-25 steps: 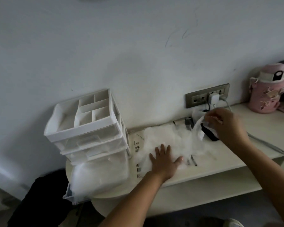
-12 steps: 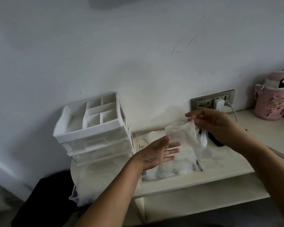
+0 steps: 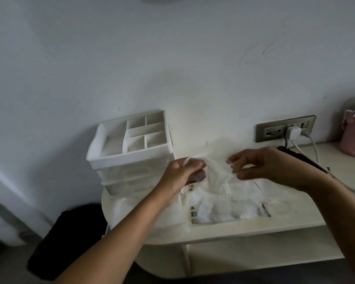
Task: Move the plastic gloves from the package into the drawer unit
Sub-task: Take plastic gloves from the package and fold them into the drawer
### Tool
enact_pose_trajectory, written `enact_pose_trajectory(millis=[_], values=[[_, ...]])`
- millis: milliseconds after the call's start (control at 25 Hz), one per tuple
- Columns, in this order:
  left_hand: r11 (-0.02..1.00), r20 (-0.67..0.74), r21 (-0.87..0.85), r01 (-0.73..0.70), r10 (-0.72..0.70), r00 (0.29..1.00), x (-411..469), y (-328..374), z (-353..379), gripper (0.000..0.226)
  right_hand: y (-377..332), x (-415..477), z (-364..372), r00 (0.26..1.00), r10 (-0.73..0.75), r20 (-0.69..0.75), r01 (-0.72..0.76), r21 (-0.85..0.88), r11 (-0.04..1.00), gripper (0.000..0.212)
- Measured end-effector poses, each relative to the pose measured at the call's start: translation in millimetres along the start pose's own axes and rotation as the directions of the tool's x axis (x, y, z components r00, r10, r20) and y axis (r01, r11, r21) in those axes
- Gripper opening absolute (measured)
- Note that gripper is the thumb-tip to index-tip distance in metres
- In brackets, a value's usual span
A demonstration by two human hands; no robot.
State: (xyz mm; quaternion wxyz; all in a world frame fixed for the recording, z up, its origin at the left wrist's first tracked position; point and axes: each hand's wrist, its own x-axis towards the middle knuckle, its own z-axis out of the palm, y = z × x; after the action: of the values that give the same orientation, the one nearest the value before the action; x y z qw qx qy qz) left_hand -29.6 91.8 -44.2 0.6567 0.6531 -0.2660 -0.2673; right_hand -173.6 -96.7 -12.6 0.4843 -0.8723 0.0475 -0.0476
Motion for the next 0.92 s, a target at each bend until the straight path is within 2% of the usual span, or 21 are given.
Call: enact_pose_trajectory(millis=[80, 120, 280, 400, 440, 520, 600, 640, 720, 760, 840, 920], values=[[0.994, 0.028, 0.111, 0.008, -0.011, 1.0, -10, 14, -21, 0.004, 2, 7, 15, 0.983, 0.045, 0.177, -0.082, 0.209, 0.974, 0.047], [0.984, 0.041, 0.176, 0.009, -0.017, 0.999, -17, 23, -31, 0.003, 4, 11, 28, 0.973, 0.058, 0.224, -0.121, 0.282, 0.952, 0.054], [0.955, 0.012, 0.292, 0.051, -0.057, 0.998, -38, 33, -74, 0.009, 6, 33, 72, 0.934, 0.104, 0.343, -0.248, 0.406, 0.879, 0.053], [0.94, -0.001, 0.283, 0.193, -0.201, 0.98, -54, 22, -106, 0.012, 1, 49, 85, 0.953, 0.108, 0.283, -0.249, 0.528, 0.812, 0.04], [0.929, 0.02, 0.288, 0.233, -0.249, 0.968, -58, 17, -113, 0.014, -3, 53, 90, 0.961, 0.11, 0.253, -0.23, 0.517, 0.824, 0.028], [0.923, 0.056, 0.289, 0.254, -0.281, 0.958, -65, 7, -121, 0.033, -14, 59, 101, 0.972, 0.089, 0.219, -0.179, 0.437, 0.881, 0.011], [0.921, 0.066, 0.316, 0.228, -0.261, 0.963, -65, -1, -124, 0.049, -28, 64, 111, 0.97, 0.082, 0.227, -0.154, 0.321, 0.935, 0.012], [0.926, 0.065, 0.317, 0.205, -0.236, 0.97, -64, -7, -125, 0.045, -32, 68, 115, 0.969, 0.093, 0.23, -0.155, 0.268, 0.951, 0.012], [0.935, -0.011, 0.3, 0.189, -0.194, 0.981, -63, -13, -126, 0.02, -39, 76, 120, 0.974, 0.132, 0.184, -0.16, 0.143, 0.977, 0.008], [0.93, -0.077, 0.296, 0.217, -0.204, 0.976, -63, -15, -128, 0.007, -39, 81, 123, 0.981, 0.151, 0.118, -0.16, 0.07, 0.985, 0.009], [0.913, -0.188, 0.261, 0.315, -0.272, 0.944, -60, -23, -135, 0.016, -36, 89, 125, 0.98, 0.181, -0.087, -0.185, -0.043, 0.982, 0.017], [0.887, -0.274, 0.188, 0.421, -0.364, 0.89, -58, -28, -136, 0.023, -36, 92, 130, 0.942, 0.141, -0.305, -0.21, -0.205, 0.956, 0.021]])
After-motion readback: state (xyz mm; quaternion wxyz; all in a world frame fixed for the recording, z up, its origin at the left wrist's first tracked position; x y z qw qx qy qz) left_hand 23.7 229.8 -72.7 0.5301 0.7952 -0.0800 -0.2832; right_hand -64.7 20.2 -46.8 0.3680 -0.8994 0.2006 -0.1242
